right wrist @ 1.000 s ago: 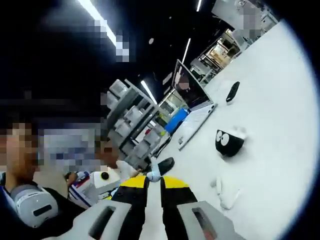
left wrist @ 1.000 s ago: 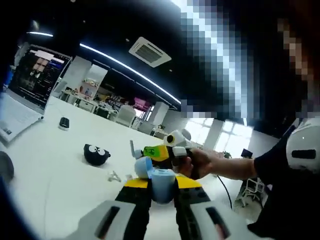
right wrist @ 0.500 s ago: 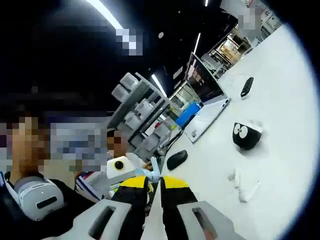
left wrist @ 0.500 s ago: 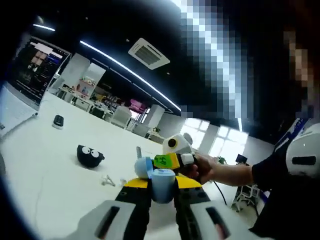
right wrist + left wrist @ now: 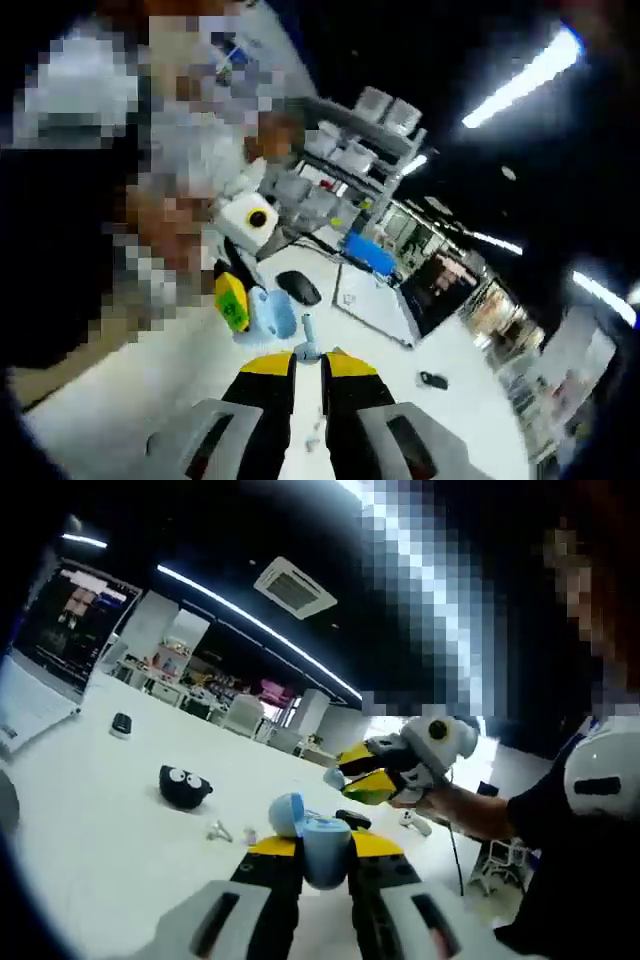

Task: Pick up the earbuds from the table and place the earbuds into the earbud case

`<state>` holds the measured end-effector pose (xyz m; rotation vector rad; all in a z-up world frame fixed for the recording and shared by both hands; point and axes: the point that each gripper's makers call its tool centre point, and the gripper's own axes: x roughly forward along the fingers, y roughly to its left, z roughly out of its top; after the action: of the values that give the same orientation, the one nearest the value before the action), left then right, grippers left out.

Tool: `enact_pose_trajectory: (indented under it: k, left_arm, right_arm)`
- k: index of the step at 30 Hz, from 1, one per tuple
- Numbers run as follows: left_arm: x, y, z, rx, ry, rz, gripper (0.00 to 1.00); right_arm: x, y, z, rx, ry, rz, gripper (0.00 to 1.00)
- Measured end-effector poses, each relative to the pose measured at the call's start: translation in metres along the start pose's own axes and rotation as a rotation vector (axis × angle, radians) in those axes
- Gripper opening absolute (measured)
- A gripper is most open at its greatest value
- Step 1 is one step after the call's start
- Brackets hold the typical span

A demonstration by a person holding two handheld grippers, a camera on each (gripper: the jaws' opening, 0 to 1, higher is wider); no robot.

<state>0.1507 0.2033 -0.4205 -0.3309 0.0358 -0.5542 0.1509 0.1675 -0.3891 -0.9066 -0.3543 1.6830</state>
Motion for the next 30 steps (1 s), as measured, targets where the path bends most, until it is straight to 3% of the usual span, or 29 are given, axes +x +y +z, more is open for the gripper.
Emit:
enact_pose_trajectory:
  k: [2,4,8,10,12,15,18,23,26,30]
  left_arm:
    - [0.001,0.001,-0.003,0.131,0.016,0.034,0.19]
    - [0.003,0.001,-0.003,0.245,0.01,0.068,0.19]
    - [0.006,0.004,-0.007,0.366,0.047,0.14,0.19]
    - [0.006,0.007,-0.007,0.433,0.063,0.176,0.19]
    - [0.004,0.017,-0.007,0.534,0.112,0.273,0.19]
    - [0.004,0.026,-0.01,0.653,0.196,0.369,0.19]
    - [0.007,0.029,-0.01,0.78,0.27,0.434,0.19]
    - [0.019,0.016,-0.007,0.876,0.303,0.438,0.19]
    - [0.019,0.016,-0.004,0.931,0.335,0.466,0.19]
    - [0.019,0.018,-0.003,0.969,0.368,0.484,0.19]
  right_arm:
    - [0.001,0.005,0.001,-0.123,0.062,-0.008,0.1]
    - [0.003,0.01,-0.002,-0.181,0.103,0.002,0.1]
    - [0.008,0.014,-0.014,-0.157,0.156,0.019,0.1]
    - [0.007,0.013,-0.029,-0.08,0.216,0.045,0.1]
    - [0.006,0.006,-0.042,-0.038,0.282,0.04,0.1]
    - [0.009,0.0,-0.053,-0.008,0.372,0.071,0.1]
    - [0.013,-0.004,-0.056,-0.04,0.464,0.121,0.1]
    - [0.023,0.001,-0.051,-0.007,0.544,0.213,0.1]
    - [0.023,-0.002,-0.058,-0.026,0.624,0.254,0.1]
    - [0.025,-0.004,-0.06,-0.002,0.653,0.289,0.1]
